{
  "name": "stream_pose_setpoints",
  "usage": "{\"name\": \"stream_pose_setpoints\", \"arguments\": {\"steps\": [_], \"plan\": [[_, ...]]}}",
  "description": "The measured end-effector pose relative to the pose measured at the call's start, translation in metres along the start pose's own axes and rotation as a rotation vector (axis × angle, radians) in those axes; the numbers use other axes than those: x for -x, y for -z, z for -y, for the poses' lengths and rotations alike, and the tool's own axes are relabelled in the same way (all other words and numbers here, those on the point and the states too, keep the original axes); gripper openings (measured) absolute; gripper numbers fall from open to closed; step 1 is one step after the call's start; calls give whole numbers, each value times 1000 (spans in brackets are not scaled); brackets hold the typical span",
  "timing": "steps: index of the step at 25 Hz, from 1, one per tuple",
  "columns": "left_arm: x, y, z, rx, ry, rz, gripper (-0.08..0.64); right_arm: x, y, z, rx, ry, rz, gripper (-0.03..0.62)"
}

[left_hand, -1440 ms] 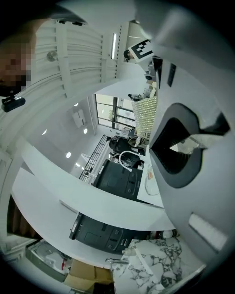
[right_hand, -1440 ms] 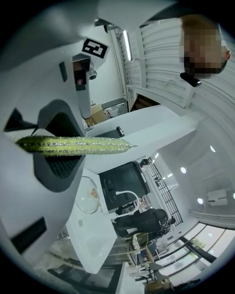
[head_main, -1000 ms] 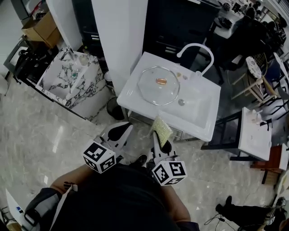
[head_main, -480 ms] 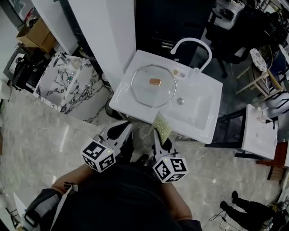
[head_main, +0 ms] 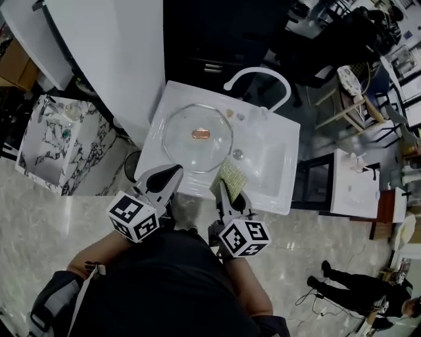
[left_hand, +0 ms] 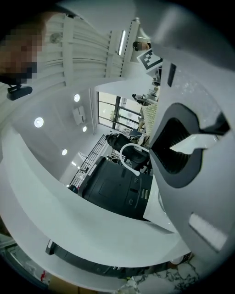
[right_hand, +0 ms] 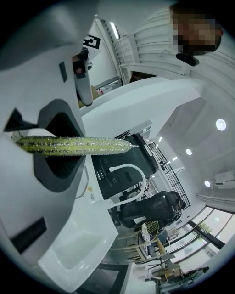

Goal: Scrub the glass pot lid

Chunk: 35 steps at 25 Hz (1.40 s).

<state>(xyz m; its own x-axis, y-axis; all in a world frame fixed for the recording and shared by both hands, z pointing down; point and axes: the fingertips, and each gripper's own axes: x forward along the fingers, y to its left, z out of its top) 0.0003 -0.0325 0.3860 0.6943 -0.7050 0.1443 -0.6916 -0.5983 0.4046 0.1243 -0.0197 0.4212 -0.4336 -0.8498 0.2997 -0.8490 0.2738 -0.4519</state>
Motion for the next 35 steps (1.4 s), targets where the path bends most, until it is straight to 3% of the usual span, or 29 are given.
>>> {"name": "stream_pose_setpoints", "arguments": {"steps": [4, 7, 11, 15, 20, 26, 30, 35], "plan": [[-6, -1, -50, 38, -20, -13, 0, -40, -4, 14, -36, 40, -13, 66], [-3, 5, -92, 70, -83, -36, 0, -72, -8, 38, -25, 88, -21, 66], [2, 9, -130, 103, -185, -50, 0, -127, -14, 60, 47, 53, -141, 66], [6, 4, -146, 125, -268, -32, 0, -205, -10, 61, 122, -76, -314, 66], [44, 12, -151, 184, -426, 17, 0, -302, 51, 38, 156, -263, -629, 66], [92, 33, -172, 286, -598, 50, 0, -366, 103, 42, 124, -266, -908, 66], [86, 38, -168, 300, -598, 47, 0, -369, 106, 62, 36, -229, -930, 66], [64, 33, -158, 266, -552, 23, 0, -360, 92, 105, -122, -139, -822, 66]]}}
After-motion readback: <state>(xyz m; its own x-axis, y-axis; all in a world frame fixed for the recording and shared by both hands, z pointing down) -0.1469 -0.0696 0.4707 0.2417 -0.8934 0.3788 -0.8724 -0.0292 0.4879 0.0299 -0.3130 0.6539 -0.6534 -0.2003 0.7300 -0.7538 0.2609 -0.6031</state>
